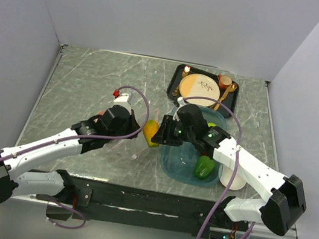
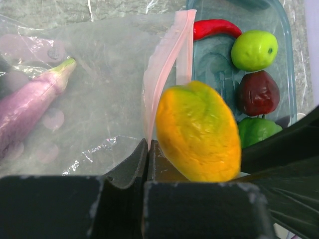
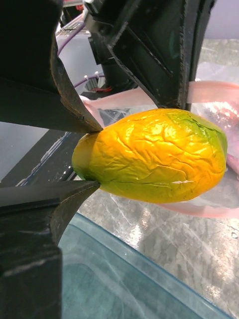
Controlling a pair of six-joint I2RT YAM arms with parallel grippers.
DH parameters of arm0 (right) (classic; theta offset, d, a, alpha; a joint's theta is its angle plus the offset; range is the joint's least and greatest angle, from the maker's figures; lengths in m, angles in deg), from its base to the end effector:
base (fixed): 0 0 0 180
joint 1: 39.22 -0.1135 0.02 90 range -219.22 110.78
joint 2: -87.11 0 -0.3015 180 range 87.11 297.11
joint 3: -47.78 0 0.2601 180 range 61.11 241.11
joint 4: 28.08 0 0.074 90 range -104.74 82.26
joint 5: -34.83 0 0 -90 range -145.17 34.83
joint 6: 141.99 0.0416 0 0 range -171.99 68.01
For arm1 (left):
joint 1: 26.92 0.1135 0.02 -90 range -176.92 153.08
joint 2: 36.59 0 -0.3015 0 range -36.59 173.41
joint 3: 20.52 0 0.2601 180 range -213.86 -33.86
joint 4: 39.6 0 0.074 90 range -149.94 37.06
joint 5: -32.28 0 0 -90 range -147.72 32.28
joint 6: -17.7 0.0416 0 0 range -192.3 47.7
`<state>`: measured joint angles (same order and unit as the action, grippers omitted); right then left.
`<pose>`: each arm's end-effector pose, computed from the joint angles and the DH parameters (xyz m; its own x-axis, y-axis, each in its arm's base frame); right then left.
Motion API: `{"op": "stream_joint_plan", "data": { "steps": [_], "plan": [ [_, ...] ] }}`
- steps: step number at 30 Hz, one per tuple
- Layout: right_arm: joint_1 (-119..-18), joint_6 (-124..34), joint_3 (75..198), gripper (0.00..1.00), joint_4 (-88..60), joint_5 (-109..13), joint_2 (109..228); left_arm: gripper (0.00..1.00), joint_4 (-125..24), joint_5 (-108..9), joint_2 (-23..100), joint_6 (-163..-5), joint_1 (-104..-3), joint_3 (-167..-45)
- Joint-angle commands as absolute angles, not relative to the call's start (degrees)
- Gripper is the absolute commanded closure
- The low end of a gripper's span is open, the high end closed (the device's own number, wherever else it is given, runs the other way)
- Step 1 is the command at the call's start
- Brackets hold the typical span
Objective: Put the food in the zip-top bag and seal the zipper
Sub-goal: Place the fake fruit in the zipper food storage bag.
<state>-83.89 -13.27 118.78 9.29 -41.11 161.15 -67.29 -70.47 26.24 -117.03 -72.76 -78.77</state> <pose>0.1948 0.2068 0.3155 -0.8686 -0.0054 -0.4956 -0.3463 0.7218 0.5992 0.1727 -0.1647 0.2998 -0.6652 -0.3003 -0.6836 0.1430 0.8474 -0.5114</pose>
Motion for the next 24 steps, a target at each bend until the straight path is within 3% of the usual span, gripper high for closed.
{"op": "stream_joint_plan", "data": {
  "steps": [1, 6, 10, 24],
  "plan": [
    [-84.4, -12.7, 122.9, 0.64, 7.5, -42.1, 163.0, 0.99, -64.8, -69.8, 24.8, -117.0, -73.0, -80.0],
    [-84.5, -12.5, 125.8, 0.61, 7.8, -42.9, 165.3, 0.99, -65.0, -69.9, 24.5, -117.2, -73.0, -79.6],
    [-84.5, -12.3, 127.4, 0.47, 8.2, -43.5, 166.9, 0.99, -65.0, -70.3, 23.5, -117.3, -73.0, -79.3],
    [-84.4, -11.2, 124.7, 0.28, 11.5, -52.0, 162.9, 0.99, -66.1, -71.6, 21.4, -117.0, -73.0, -79.2]
  ]
}}
